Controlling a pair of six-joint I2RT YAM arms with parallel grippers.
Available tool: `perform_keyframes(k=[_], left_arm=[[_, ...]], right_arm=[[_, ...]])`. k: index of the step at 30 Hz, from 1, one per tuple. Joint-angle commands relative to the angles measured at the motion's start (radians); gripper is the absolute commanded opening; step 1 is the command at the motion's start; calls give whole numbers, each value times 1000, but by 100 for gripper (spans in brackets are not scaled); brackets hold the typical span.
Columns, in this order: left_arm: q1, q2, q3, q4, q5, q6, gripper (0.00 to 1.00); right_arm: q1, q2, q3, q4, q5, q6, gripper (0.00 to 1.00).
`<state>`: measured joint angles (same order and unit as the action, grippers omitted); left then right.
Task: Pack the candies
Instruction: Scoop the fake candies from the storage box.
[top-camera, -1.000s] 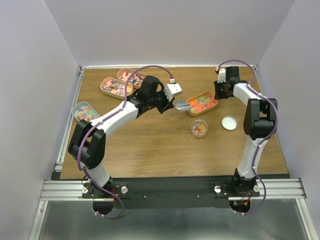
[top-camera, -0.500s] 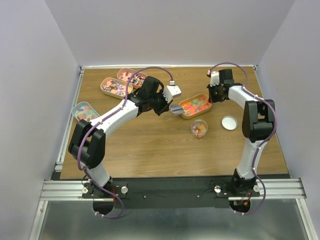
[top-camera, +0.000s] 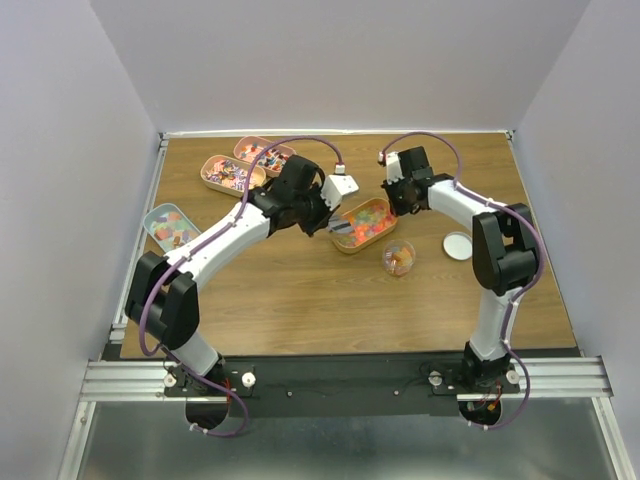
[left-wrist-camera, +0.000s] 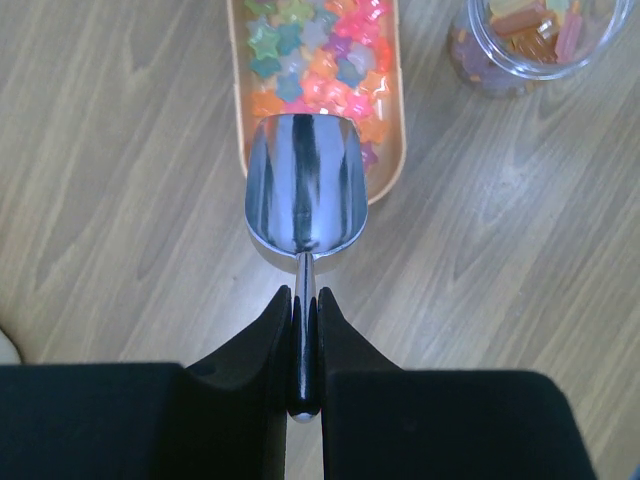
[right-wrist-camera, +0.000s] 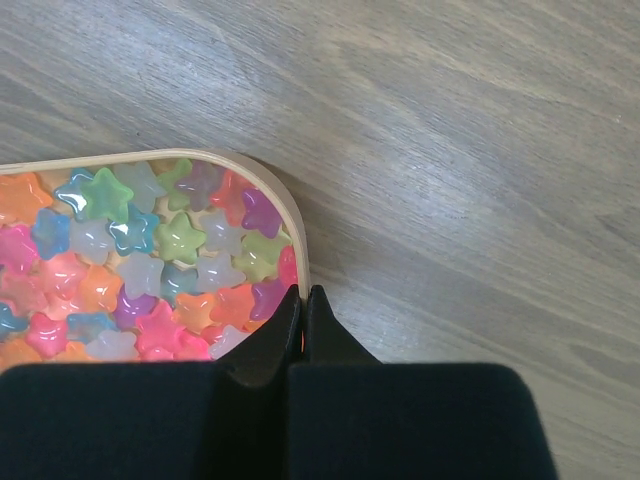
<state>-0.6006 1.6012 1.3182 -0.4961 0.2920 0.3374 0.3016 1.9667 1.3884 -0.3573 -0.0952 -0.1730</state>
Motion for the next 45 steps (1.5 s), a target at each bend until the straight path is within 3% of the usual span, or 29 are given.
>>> perform_keyframes(k=[1,15,45], left_arm=[[-25,-30,16,-78,-47,-57,0],[-85,80,171,-211,-200,-93,0],[-87,189,265,-308,-240,-72,0]], right_arm=[[34,-40,-2,41,72,38,1],[82,-31,-11,73,152,50,1],[94,-17,-45,118,149,63,1]])
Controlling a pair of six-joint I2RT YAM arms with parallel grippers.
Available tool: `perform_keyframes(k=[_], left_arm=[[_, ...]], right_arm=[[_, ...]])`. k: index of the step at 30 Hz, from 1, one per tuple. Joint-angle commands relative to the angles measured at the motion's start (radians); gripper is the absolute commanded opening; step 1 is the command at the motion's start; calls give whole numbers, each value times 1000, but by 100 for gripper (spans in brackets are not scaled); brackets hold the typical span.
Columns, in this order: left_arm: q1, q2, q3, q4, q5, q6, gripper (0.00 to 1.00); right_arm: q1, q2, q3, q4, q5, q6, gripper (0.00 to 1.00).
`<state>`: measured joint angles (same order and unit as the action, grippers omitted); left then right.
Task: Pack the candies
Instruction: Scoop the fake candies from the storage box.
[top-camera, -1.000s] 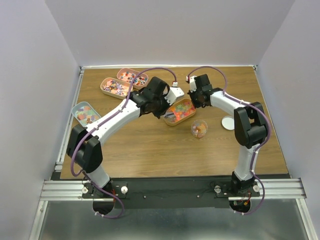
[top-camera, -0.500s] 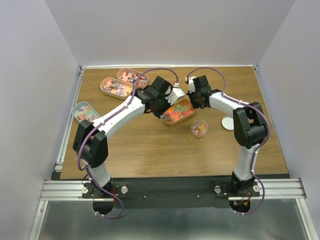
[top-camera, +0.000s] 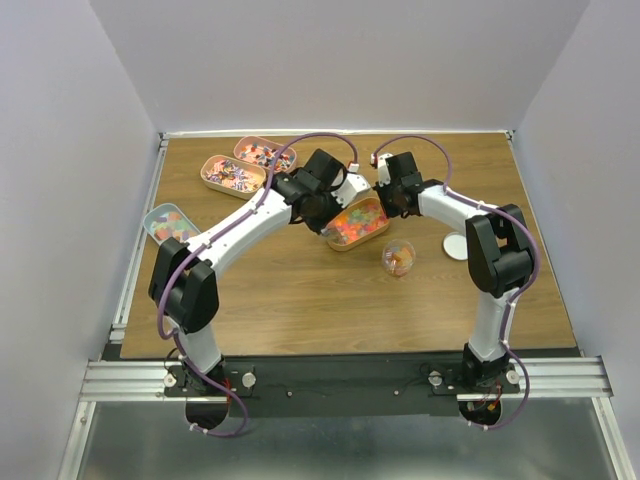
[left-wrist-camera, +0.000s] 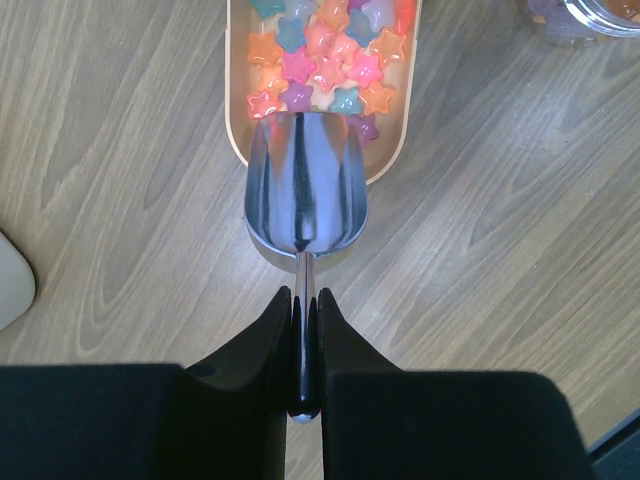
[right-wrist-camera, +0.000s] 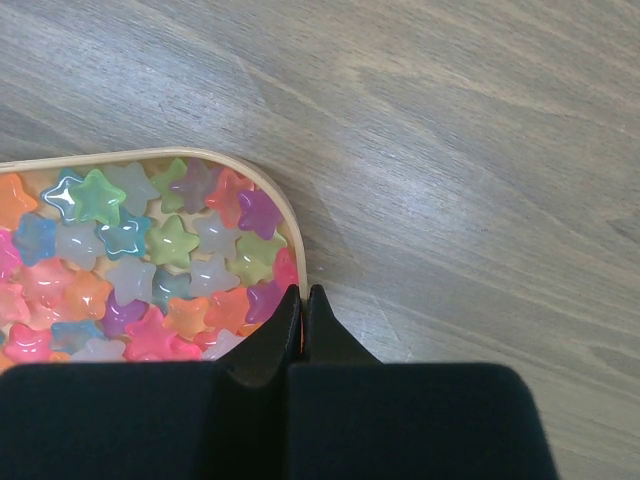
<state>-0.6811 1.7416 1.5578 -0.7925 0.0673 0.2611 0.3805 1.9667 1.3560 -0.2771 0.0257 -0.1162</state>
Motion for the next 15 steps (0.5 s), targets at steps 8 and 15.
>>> perform_keyframes(k=[8,15], left_arm=[[-11,98,62,7,-4,10,0],[-12,162,70,52,28,20,0]], right_arm=[[17,-17,-18,47,13,12,1],[20,-20,-24,52,0,15,1]])
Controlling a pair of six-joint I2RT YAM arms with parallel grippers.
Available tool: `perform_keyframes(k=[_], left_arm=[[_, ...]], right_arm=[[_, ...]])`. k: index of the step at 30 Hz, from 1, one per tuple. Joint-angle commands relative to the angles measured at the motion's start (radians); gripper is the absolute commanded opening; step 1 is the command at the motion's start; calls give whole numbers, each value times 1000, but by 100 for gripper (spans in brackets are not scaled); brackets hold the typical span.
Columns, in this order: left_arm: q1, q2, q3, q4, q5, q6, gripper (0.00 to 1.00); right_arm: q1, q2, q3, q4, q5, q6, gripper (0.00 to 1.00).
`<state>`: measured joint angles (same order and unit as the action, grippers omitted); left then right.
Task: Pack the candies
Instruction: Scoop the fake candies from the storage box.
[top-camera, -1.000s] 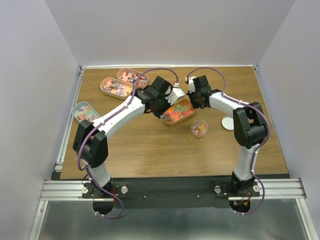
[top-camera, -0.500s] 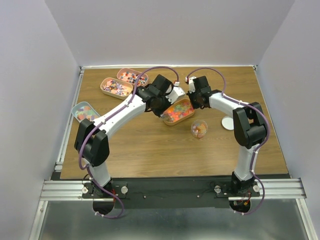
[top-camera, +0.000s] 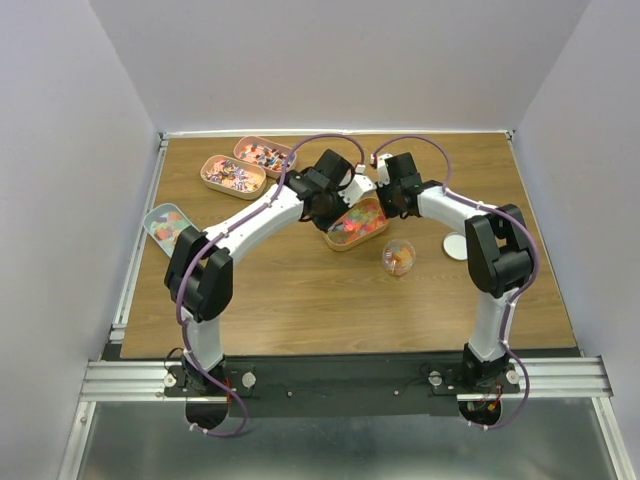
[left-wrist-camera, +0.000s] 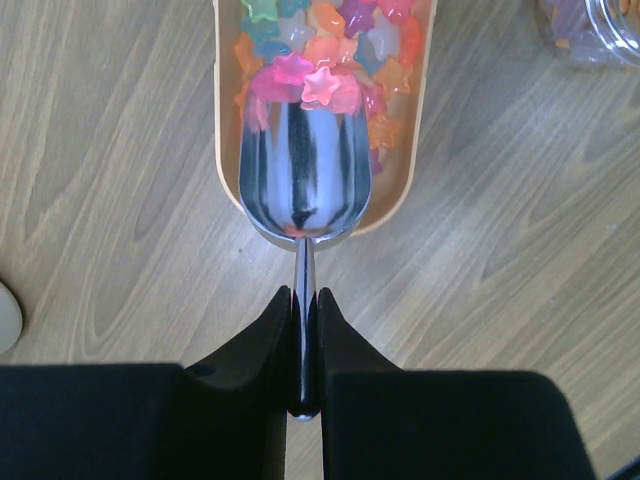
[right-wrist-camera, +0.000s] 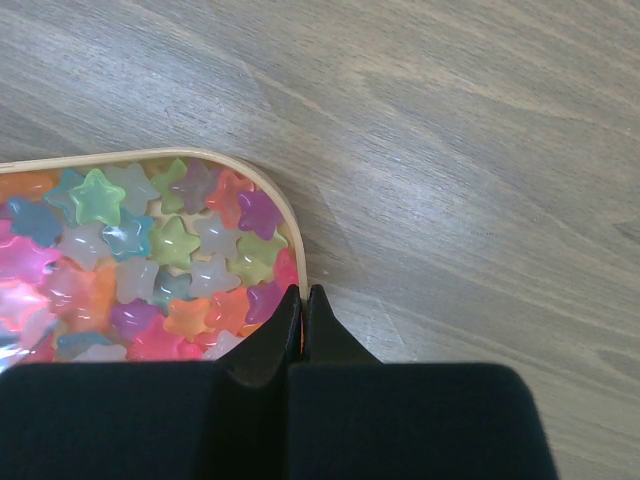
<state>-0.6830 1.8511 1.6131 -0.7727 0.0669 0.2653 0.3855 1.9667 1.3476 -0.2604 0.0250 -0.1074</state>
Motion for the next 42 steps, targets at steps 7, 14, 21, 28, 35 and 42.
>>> perform_keyframes(k=[7,14,21,28,35,42], left_arm=[[-10,103,7,117,65,26,0],[-9,152,25,167,100,26,0],[-10,201,62,193,111,22,0],[-9,227,19,283,129,3,0],[10,195,-116,437,160,-17,0],[30,171,-206,507,182,-18,0]], right_arm=[[13,-22,-22,43,-11,9,1],[15,-25,-25,46,-19,11,1],[15,-25,-25,50,-51,17,1],[15,-28,-28,56,-77,29,1],[7,-37,-42,59,-57,34,1],[-20,-52,-51,58,-99,31,1]])
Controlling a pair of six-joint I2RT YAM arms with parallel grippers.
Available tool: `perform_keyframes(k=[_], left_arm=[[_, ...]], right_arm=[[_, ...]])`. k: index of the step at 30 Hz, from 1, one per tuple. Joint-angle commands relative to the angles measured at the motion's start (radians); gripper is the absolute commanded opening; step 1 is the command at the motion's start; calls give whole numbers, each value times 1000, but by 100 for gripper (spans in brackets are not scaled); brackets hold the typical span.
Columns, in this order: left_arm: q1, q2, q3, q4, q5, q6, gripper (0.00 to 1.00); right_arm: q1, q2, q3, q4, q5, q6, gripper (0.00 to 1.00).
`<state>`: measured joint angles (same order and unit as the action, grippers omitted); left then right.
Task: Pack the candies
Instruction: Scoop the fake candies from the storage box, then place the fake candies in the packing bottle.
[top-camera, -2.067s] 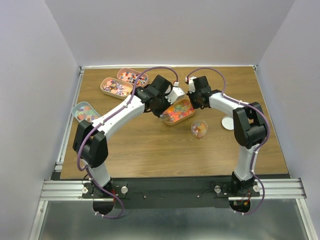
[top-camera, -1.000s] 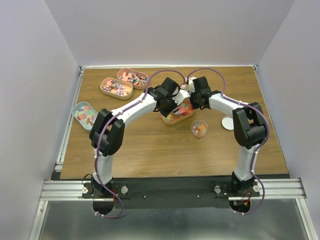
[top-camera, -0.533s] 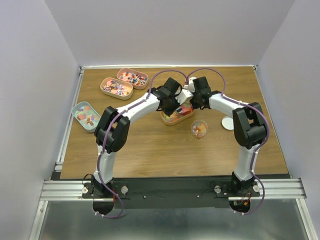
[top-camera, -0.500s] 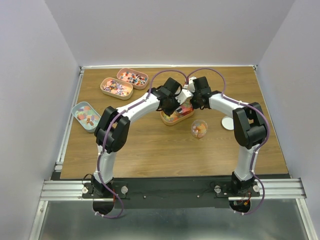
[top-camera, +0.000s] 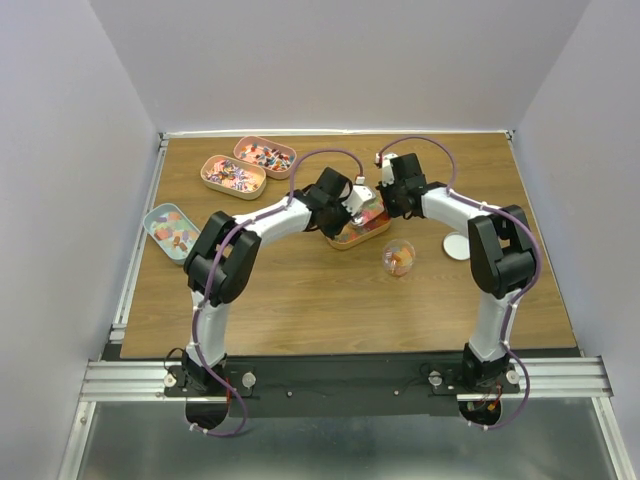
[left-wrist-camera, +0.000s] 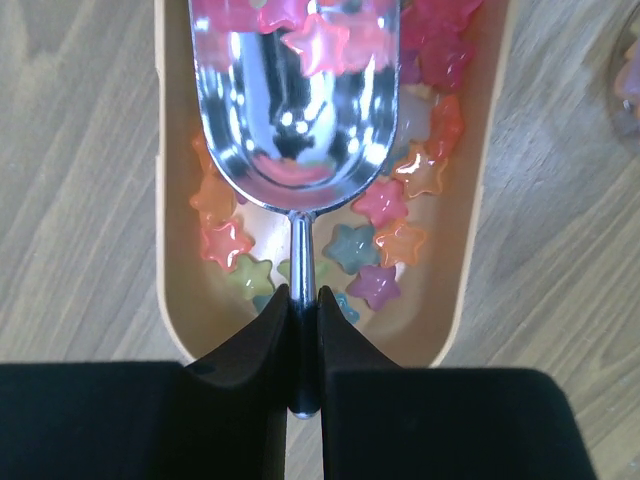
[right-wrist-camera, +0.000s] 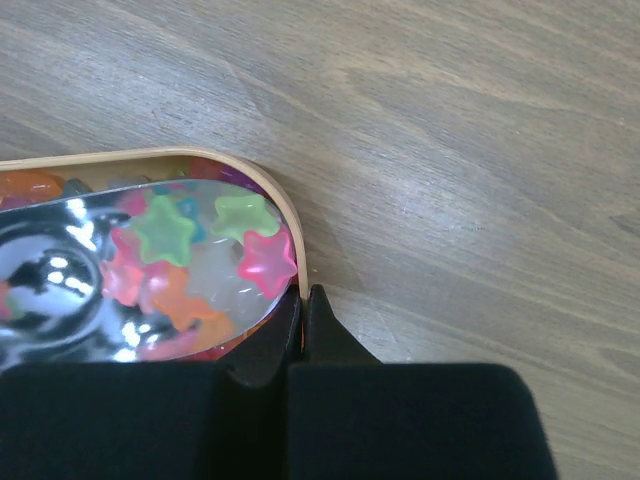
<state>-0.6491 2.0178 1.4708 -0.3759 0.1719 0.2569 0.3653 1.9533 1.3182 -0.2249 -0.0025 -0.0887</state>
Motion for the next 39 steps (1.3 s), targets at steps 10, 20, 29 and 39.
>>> perform_keyframes(k=[10,20,29,39], left_arm=[[5,-80,-124,158,71,8,0],[22,-182,-119,89,49,53,0],[39,-254,-174,54,61,82,0],[40,-310,-196,8,101,105,0]], right_arm=[[-6,-45,-20,21,-62,9,1],[-20,-71,-10,18,-28,21,36],[-39,-149,-4,-7,-20,33,51],[-43,-254,-2,-56,-82,76,59]])
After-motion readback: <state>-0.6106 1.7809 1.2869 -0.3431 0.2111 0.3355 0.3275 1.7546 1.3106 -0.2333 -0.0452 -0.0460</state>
